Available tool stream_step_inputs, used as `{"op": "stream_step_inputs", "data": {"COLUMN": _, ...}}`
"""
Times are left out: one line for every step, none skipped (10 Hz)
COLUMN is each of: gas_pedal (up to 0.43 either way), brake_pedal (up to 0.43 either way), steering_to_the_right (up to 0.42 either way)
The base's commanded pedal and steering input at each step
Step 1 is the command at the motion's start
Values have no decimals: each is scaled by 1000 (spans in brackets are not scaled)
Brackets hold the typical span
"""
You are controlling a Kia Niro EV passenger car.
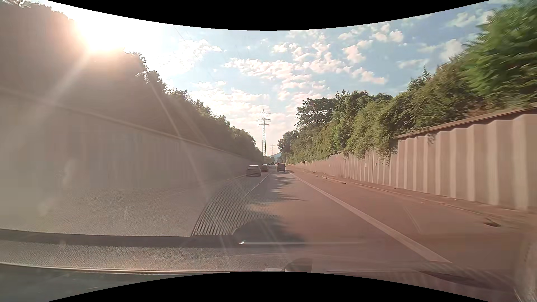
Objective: Follow the waypoints while adhering to traffic rules and regulations
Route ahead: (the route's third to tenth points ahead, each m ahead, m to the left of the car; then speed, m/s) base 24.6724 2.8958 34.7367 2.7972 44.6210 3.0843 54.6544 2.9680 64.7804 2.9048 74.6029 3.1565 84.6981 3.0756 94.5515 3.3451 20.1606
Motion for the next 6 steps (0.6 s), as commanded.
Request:
{"op": "stream_step_inputs", "data": {"gas_pedal": 138, "brake_pedal": 0, "steering_to_the_right": 0}}
{"op": "stream_step_inputs", "data": {"gas_pedal": 150, "brake_pedal": 0, "steering_to_the_right": 0}}
{"op": "stream_step_inputs", "data": {"gas_pedal": 150, "brake_pedal": 0, "steering_to_the_right": 0}}
{"op": "stream_step_inputs", "data": {"gas_pedal": 157, "brake_pedal": 0, "steering_to_the_right": 0}}
{"op": "stream_step_inputs", "data": {"gas_pedal": 157, "brake_pedal": 0, "steering_to_the_right": 1}}
{"op": "stream_step_inputs", "data": {"gas_pedal": 157, "brake_pedal": 0, "steering_to_the_right": 0}}
